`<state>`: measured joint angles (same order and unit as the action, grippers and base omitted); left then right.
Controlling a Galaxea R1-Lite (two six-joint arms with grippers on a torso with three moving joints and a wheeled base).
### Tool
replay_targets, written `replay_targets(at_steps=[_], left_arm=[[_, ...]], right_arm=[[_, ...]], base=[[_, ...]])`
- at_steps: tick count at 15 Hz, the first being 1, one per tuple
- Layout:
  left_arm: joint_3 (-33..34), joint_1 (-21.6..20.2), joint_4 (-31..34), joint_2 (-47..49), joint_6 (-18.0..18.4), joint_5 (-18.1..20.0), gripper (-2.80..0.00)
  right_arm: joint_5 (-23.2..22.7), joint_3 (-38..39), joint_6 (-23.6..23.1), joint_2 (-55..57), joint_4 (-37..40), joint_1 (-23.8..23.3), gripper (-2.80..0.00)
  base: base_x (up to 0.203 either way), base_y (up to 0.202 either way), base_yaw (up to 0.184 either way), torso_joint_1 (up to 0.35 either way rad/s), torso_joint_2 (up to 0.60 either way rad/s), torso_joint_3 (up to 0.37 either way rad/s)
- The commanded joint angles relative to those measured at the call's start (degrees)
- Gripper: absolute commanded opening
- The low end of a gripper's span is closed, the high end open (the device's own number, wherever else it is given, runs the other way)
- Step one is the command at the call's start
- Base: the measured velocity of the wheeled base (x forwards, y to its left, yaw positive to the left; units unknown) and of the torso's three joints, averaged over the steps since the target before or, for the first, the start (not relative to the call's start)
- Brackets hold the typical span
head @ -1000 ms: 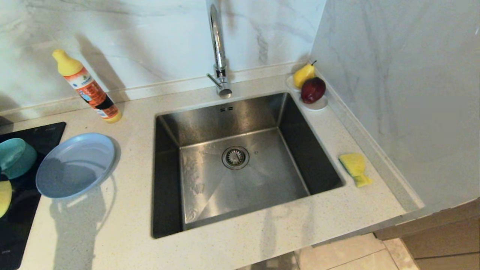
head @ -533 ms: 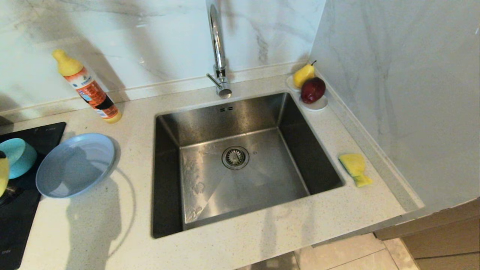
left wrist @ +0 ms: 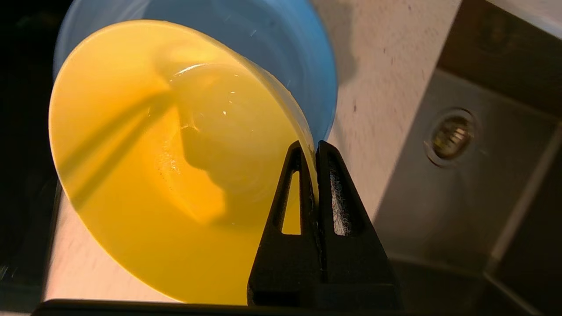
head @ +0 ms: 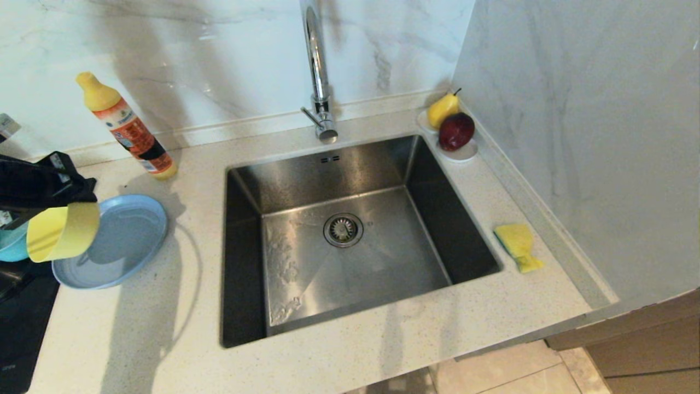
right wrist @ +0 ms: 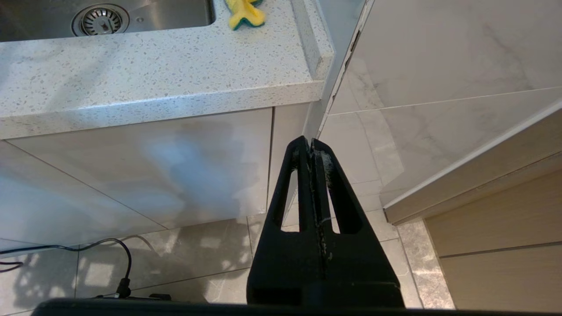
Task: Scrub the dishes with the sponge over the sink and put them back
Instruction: Place the bowl on the plate
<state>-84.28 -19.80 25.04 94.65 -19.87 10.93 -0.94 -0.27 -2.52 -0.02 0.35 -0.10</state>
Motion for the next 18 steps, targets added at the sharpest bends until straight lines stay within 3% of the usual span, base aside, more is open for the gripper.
replay_targets(at_steps=[1, 5, 8, 13, 18], left_arm=[[-0.2, 3.2, -3.2, 5.4, -0.3, -4.8, -2.8], [-0.2, 4.0, -8.1, 9.2, -0.2, -7.9, -2.8], [-0.2, 6.8, -11.2, 11.6, -0.2, -12.4, -2.8], [-3.1, 9.8, -12.0, 14.0, -0.3, -15.3, -2.8], [-4.1, 9.8, -11.2, 14.0, -0.1, -15.8, -2.8]], right_arm=[[0.0, 0.0, 0.0, 0.0, 0.0, 0.0, -2.8], [0.0, 0.0, 0.0, 0.0, 0.0, 0.0, -2.8], [0.0, 0.0, 0.0, 0.0, 0.0, 0.0, -2.8], [0.0, 0.0, 0.0, 0.0, 0.0, 0.0, -2.8], [0.0, 0.0, 0.0, 0.0, 0.0, 0.0, -2.8]], base=[[0.0, 0.0, 0.0, 0.0, 0.0, 0.0], [0.0, 0.0, 0.0, 0.0, 0.0, 0.0], [0.0, 0.0, 0.0, 0.0, 0.0, 0.0], [0.0, 0.0, 0.0, 0.0, 0.0, 0.0], [0.0, 0.0, 0.0, 0.0, 0.0, 0.0]])
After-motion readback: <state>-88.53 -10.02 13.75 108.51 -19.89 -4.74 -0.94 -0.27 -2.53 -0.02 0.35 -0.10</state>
